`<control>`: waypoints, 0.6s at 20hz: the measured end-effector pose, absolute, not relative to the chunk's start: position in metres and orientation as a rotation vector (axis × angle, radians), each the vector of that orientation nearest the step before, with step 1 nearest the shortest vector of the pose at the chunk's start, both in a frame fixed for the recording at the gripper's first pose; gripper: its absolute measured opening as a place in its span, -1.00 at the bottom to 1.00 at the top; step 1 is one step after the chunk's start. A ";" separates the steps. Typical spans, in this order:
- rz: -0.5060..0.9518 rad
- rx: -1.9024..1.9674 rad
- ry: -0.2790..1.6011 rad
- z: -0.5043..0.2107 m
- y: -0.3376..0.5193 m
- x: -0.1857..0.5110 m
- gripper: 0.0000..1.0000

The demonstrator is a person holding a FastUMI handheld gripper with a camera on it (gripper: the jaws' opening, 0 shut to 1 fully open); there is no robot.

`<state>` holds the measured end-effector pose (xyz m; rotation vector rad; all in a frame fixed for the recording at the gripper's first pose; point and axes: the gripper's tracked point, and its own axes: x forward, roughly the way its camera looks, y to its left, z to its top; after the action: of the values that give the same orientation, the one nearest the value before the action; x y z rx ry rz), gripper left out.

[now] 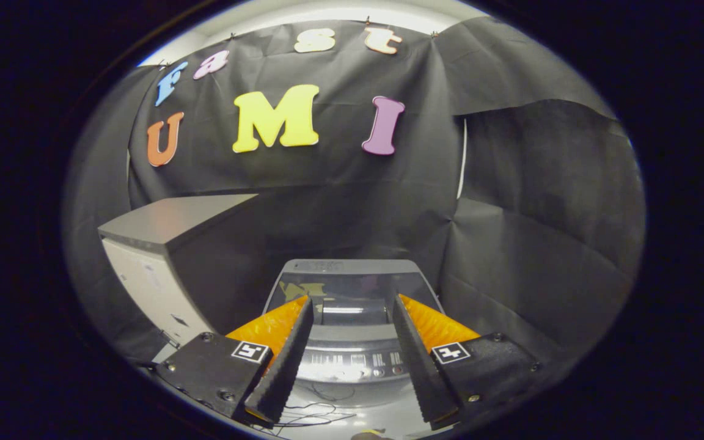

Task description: Put the clothes into the washing machine and then close the washing machine lid.

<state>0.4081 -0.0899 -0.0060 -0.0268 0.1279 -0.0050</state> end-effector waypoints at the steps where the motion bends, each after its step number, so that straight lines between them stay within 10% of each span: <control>1: -0.013 -0.022 0.113 -0.003 -0.091 0.384 0.66; 12: -0.010 0.004 0.019 0.028 -0.095 0.156 0.85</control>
<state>0.1561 -0.0954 0.0276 0.0044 0.0185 -0.0102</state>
